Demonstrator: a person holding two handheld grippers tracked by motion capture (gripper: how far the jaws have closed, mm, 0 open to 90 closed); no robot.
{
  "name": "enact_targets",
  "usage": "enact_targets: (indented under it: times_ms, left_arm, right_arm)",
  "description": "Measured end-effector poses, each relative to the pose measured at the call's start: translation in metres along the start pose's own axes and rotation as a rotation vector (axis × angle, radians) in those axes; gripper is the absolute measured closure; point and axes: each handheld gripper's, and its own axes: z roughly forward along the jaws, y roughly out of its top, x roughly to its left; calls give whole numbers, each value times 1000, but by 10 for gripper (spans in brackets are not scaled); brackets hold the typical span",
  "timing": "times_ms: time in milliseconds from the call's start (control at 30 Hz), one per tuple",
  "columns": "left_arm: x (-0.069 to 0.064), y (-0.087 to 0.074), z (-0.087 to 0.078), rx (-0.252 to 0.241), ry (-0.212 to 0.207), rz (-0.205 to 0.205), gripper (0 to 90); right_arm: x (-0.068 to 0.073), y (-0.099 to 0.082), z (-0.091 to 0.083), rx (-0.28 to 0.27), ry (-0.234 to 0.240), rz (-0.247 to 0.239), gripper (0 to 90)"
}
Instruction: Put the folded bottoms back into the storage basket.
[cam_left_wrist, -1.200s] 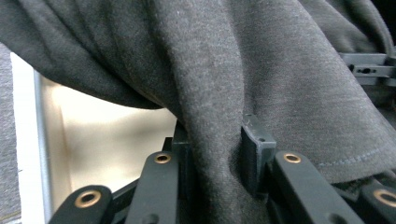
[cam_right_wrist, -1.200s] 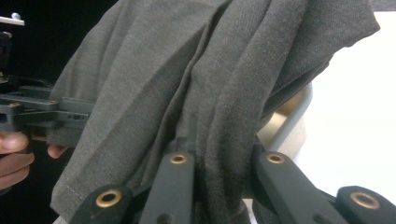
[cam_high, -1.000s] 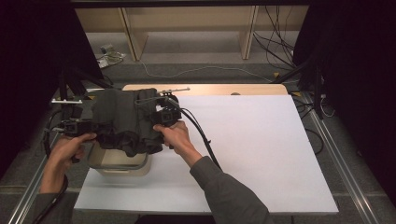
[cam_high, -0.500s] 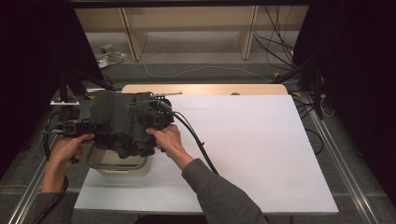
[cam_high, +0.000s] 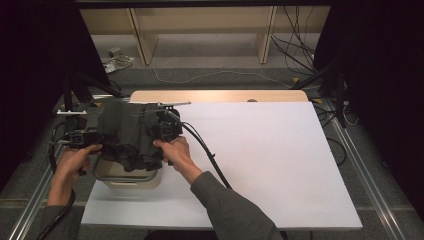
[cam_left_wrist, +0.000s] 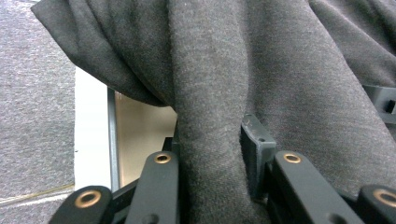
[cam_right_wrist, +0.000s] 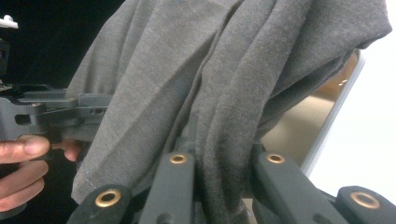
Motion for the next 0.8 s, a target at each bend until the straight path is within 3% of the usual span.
enact_targets:
  times_ms: [200, 300, 467, 633, 733, 800]
  left_arm:
    - [0, -1, 6, 12, 3, 10, 712]
    - [3, -3, 11, 23, 22, 7, 713]
    - [11, -6, 13, 28, 9, -19, 712]
    - [11, -7, 13, 53, 53, 7, 711]
    - [12, -8, 16, 80, 63, 16, 710]
    - [11, -9, 21, 96, 74, 29, 710]
  right_arm:
    - [4, -3, 4, 13, 23, 21, 828]
    - [7, -6, 9, 26, -10, -25, 828]
    - [4, -8, 14, 44, -9, -14, 826]
    - [5, -10, 17, 68, -15, -25, 812]
    - [3, -13, 20, 91, -27, -34, 771]
    - [2, -14, 20, 99, -17, -38, 669]
